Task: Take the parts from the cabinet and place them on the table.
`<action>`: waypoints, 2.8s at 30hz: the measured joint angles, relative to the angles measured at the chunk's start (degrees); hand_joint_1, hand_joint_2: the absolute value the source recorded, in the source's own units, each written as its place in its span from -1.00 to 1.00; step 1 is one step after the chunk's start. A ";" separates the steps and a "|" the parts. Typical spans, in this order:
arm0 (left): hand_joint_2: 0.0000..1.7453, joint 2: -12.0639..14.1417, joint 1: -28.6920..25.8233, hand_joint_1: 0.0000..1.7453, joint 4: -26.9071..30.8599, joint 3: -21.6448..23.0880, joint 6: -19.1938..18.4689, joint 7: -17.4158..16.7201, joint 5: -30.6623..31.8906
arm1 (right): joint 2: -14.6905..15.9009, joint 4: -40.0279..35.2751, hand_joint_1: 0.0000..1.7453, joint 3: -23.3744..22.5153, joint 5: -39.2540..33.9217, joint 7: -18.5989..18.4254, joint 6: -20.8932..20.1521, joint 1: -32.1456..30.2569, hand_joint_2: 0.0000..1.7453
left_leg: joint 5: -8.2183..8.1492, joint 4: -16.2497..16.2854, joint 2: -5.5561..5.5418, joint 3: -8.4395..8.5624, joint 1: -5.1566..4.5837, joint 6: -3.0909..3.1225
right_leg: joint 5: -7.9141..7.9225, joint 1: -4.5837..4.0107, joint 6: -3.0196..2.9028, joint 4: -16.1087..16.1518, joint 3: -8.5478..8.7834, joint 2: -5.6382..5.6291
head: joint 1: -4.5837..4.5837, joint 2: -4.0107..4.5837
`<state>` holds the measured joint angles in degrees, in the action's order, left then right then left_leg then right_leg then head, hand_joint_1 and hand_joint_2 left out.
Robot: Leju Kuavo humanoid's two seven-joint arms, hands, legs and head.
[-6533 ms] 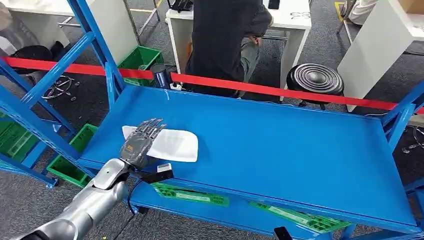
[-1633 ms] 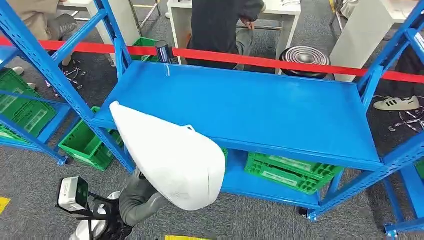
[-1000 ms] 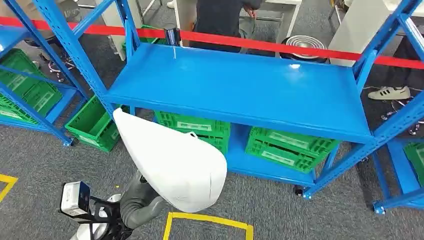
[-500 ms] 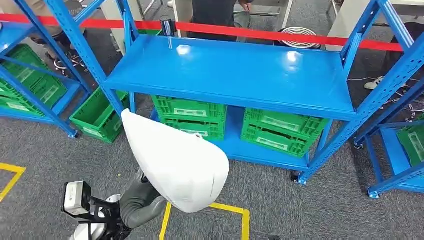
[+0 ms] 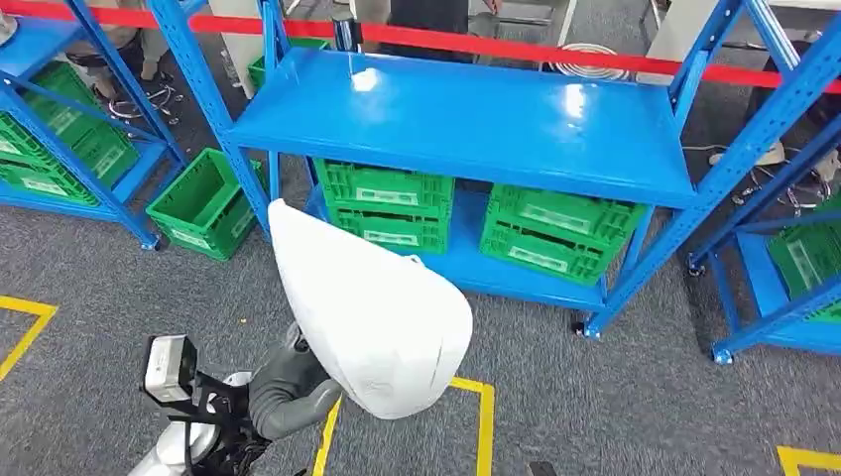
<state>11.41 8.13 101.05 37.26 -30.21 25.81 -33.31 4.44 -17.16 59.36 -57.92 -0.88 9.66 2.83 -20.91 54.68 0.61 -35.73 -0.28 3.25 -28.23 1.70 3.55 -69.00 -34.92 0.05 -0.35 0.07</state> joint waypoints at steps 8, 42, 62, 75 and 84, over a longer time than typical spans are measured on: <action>1.00 -0.09 0.86 1.00 -1.75 1.60 -0.94 -0.26 -0.24 | 0.02 -0.07 -1.00 0.00 0.00 -0.79 -0.04 0.93 -1.00 | -0.87 3.77 -0.18 -4.16 0.36 -2.61 | -0.70 0.12 -3.65 12.15 5.53 0.09 | -0.48 0.00; 1.00 -0.13 1.55 1.00 -2.62 3.06 -0.28 1.59 1.86 | 0.37 0.52 -1.00 0.09 2.43 -1.29 -0.11 1.68 -1.00 | -12.23 19.03 -0.63 -6.47 0.79 -3.50 | 1.33 -0.23 -3.69 12.08 3.47 0.15 | -0.44 0.00; 1.00 0.20 0.79 1.00 -3.21 3.04 -0.70 2.78 2.21 | -0.17 1.40 -1.00 0.11 3.26 -1.09 0.79 2.12 -1.00 | -2.68 1.68 -0.26 1.24 -0.32 0.18 | -0.28 -0.11 0.05 8.26 4.07 0.11 | -0.11 -0.02; 1.00 0.28 0.42 1.00 -3.30 3.06 -1.27 3.04 2.69 | 0.13 1.88 -1.00 0.11 3.41 -0.15 0.90 1.37 -1.00 | -10.68 18.52 -0.64 -2.79 0.84 -3.33 | 1.82 -0.36 -3.38 11.76 2.01 0.12 | -0.52 -0.02; 1.00 -0.02 0.53 1.00 -3.35 3.04 -1.29 3.39 1.33 | 0.53 2.29 -1.00 0.07 3.06 0.07 0.85 0.39 -1.00 | -6.28 -1.01 -0.13 8.05 0.00 0.07 | 2.91 -0.34 -1.18 11.31 0.19 0.11 | -0.31 0.00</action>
<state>11.39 8.66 97.70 40.30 -31.50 29.20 -31.98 4.96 -14.86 59.43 -54.86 -0.81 10.51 3.21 -27.19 53.68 0.48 -27.67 -0.29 3.31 -25.32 1.36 2.37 -57.69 -34.73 0.16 -0.66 0.07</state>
